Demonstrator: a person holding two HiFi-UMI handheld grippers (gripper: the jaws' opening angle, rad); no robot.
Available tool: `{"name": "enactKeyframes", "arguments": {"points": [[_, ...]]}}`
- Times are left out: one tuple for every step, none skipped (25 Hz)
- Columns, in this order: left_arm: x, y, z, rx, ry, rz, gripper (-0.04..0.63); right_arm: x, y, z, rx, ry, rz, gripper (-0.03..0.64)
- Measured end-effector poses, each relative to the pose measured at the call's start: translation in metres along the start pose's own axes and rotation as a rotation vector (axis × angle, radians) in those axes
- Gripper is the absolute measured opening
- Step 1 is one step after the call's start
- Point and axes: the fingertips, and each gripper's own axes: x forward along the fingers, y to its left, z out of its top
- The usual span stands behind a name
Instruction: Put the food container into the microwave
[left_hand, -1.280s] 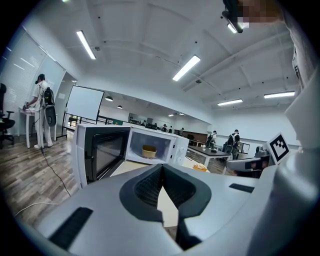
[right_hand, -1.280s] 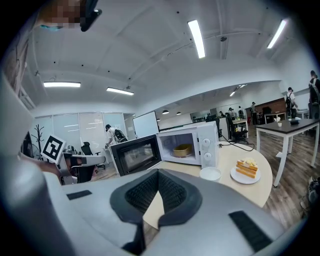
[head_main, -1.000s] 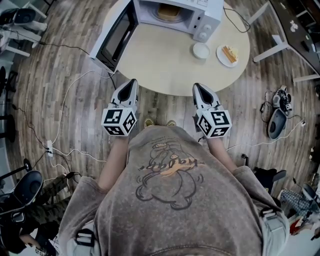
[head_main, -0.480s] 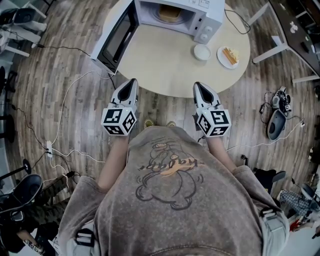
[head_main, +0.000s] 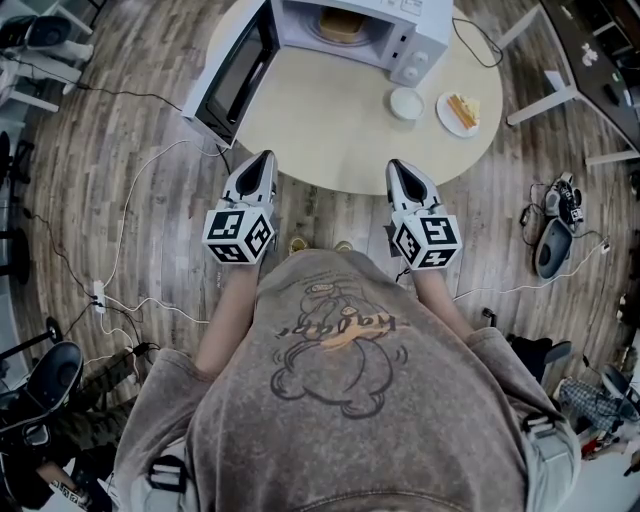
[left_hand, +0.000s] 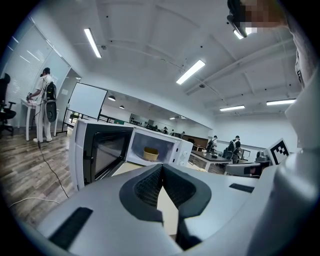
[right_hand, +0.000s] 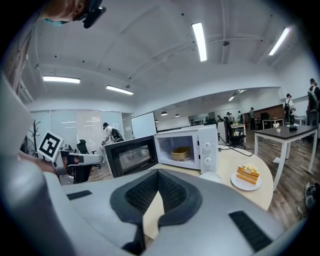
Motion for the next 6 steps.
{"name": "enactKeyframes", "arguments": {"points": [[0.0013, 0.0007, 0.0000, -0.002, -0.001, -0.001, 0.029, 0.0013, -0.0004, -0.0002, 0.000, -0.002, -0.002, 0.003], [0.0027, 0.0013, 0.0000, -0.003, -0.001, -0.001, 0.029, 0.0027, -0.0005, -0.0005, -0.001, -0.002, -0.003, 0.003], [0.0040, 0.0020, -0.0001, -0.003, -0.001, -0.002, 0.029, 0.0042, -0.0005, -0.0008, -0.002, -0.003, -0.004, 0.003], [0.0053, 0.0027, -0.0002, -0.003, -0.001, -0.004, 0.029, 0.0057, -0.0002, -0.0010, -0.004, -0.004, -0.006, 0.003], [0.0064, 0.0033, -0.0002, -0.003, -0.001, -0.005, 0.029, 0.0072, 0.0001, -0.0012, -0.006, -0.005, -0.007, 0.004], [0.0074, 0.0039, -0.0002, -0.003, -0.001, -0.006, 0.029, 0.0086, 0.0004, -0.0015, -0.008, -0.005, -0.009, 0.003]]}}
